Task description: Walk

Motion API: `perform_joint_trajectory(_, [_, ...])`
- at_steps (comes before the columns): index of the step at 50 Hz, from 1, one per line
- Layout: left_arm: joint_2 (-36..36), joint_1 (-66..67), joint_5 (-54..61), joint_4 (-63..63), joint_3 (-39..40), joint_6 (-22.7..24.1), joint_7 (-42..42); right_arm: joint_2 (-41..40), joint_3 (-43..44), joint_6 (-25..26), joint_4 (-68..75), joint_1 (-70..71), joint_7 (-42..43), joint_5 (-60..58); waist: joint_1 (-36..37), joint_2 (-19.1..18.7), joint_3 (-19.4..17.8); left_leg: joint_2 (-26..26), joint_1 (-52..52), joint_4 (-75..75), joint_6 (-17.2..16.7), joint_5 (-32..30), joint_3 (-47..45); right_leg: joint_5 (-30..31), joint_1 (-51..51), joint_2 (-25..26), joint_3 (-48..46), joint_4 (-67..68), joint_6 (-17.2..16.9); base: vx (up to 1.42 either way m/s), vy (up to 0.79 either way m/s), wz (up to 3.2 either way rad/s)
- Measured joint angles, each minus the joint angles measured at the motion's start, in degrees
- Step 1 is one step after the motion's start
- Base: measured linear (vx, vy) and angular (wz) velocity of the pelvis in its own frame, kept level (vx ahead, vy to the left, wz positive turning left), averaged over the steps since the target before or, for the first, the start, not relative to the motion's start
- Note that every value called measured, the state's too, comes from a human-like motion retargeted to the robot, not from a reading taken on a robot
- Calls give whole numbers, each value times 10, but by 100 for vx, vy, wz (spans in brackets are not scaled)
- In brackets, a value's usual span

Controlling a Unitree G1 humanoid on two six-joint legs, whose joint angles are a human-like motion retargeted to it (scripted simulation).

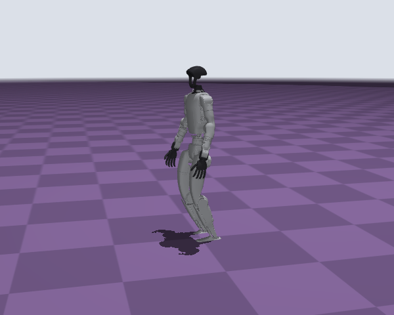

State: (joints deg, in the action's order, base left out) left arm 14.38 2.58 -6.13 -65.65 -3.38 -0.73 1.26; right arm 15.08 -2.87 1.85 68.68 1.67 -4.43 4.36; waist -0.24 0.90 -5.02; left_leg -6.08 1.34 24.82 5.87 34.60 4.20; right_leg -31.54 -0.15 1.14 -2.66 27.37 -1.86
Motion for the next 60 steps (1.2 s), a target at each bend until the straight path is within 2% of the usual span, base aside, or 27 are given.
perform_joint_trajectory(8, [-2, -4, -11, -1, -4, 2, -2, -6, 5, 1, 16, -16, 3, -14, 0, -20, -9, 26, -60, 152, -13, 40, -1, -8, 8, 32, 1, 1, 11, 5, -5, -7])
perform_joint_trajectory(10, [-5, -7, -12, 3, -6, 5, -5, -8, 4, 2, 21, -21, 3, -20, 4, -31, -14, 42, -91, 227, -22, 38, -7, -8, 13, 47, 1, 0, 14, 7, -4, -8])
perform_joint_trajectory(16, [-9, -13, -8, 28, -9, 14, -9, -9, -8, 3, 38, -38, -6, -41, 23, -53, -28, 105, -204, 422, -12, 43, -51, -12, 21, 71, 3, -9, 18, 10, -2, -4])
perform_joint_trajectory(22, [-16, -17, 7, 43, -5, 18, -13, -10, -30, -5, 33, -30, -9, -61, 46, -47, -29, 109, -309, 411, -7, 46, -81, -19, 29, 57, 12, -23, 13, 16, 2, -12])
perform_joint_trajectory(32, [-31, -10, 11, 15, -4, 13, -20, 5, -62, -27, -12, 6, 8, -84, 44, -24, -12, 74, -380, 119, -22, -11, -131, -49, 45, 13, 2, -17, -2, 24, 10, 7])
perform_joint_trajectory(37, [-37, 5, 11, -7, -2, 8, -18, 8, -69, -34, -30, 20, 17, -87, 43, -21, 8, 75, -398, 72, -23, -35, -152, -59, 50, 1, -9, 11, -10, 37, 13, 6])
perform_joint_trajectory(40, [-41, 18, 15, -19, -1, 6, -18, 5, -71, -36, -35, 19, 22, -85, 46, -16, 22, 76, -407, 104, -17, -55, -162, -54, 53, -15, -25, 42, -16, 45, 12, 0])
perform_joint_trajectory(46, [-38, 26, 40, -40, 5, 5, -8, -4, -70, -33, -35, 18, 18, -75, 53, 12, 43, 38, -392, 167, 8, -97, -168, 19, 56, -43, 5, 130, -53, 52, 14, 21])
perform_joint_trajectory(52, [-31, 35, 56, -22, 6, 11, -1, -10, -75, -27, -36, 10, -4, -78, 43, 47, 53, -44, -342, 172, 53, -79, -149, 144, -7, -79, 40, 321, -98, 52, 15, 57])
perform_joint_trajectory(55, [-23, 35, 56, 3, 3, 15, -7, -11, -82, -25, -41, 9, -7, -84, 37, 51, 53, -72, -310, 168, 66, -61, -130, 139, -56, -95, 43, 403, -89, 52, 12, 64])
perform_joint_trajectory(60, [-7, 13, 55, 53, 2, 16, -23, -2, -89, -21, -48, 28, -1, -91, 27, 39, 36, -104, -221, 108, 63, -54, -74, 61, -136, -127, 29, 429, -45, 52, 8, 74])
